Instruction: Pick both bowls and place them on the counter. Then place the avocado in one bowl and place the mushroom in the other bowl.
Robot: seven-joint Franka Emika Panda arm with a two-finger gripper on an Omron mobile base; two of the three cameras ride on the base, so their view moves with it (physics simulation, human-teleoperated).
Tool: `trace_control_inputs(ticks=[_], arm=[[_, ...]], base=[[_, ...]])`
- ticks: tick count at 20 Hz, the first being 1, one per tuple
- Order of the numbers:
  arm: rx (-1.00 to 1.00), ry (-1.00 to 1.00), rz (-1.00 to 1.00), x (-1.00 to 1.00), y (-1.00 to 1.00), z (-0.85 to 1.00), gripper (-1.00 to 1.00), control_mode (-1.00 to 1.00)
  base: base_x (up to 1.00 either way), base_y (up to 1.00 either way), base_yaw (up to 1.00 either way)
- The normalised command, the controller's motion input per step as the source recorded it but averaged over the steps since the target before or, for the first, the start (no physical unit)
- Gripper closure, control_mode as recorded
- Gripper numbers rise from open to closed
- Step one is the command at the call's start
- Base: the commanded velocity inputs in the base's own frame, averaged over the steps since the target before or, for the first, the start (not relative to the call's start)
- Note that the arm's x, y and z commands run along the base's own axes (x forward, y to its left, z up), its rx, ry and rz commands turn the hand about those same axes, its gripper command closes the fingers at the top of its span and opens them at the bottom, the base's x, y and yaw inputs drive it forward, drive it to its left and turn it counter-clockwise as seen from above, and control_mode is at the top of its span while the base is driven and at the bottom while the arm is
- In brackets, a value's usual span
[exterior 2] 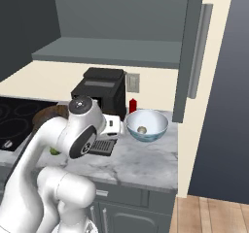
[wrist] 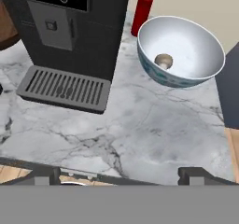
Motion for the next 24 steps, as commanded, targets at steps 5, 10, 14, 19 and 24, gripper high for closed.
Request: trace_control_inputs(ticks=[5, 10, 14, 19, 24], arm=[[0.07, 0.09, -0.08, -0.37, 0.32, 0.22, -1.00, -1.00], [0.09, 0.10, -0.10, -0.32, 0.36, 0.17, -1.00, -1.00], [0.10, 0.00, -0.06, -0.14, 0.53, 0.13, -1.00, -1.00], [0.10, 0.04, -0.03, -0.03, 0.62, 0.08, -1.00, -1.00], [0.09, 0.07, 0.00, -0.01, 0.66, 0.01, -1.00, -1.00]], base=[[0.00, 0.00, 0.00], [0.00, 0.00, 0.00], [0.00, 0.00, 0.00], [0.00, 0.00, 0.00], [0.00, 0.00, 0.00]])
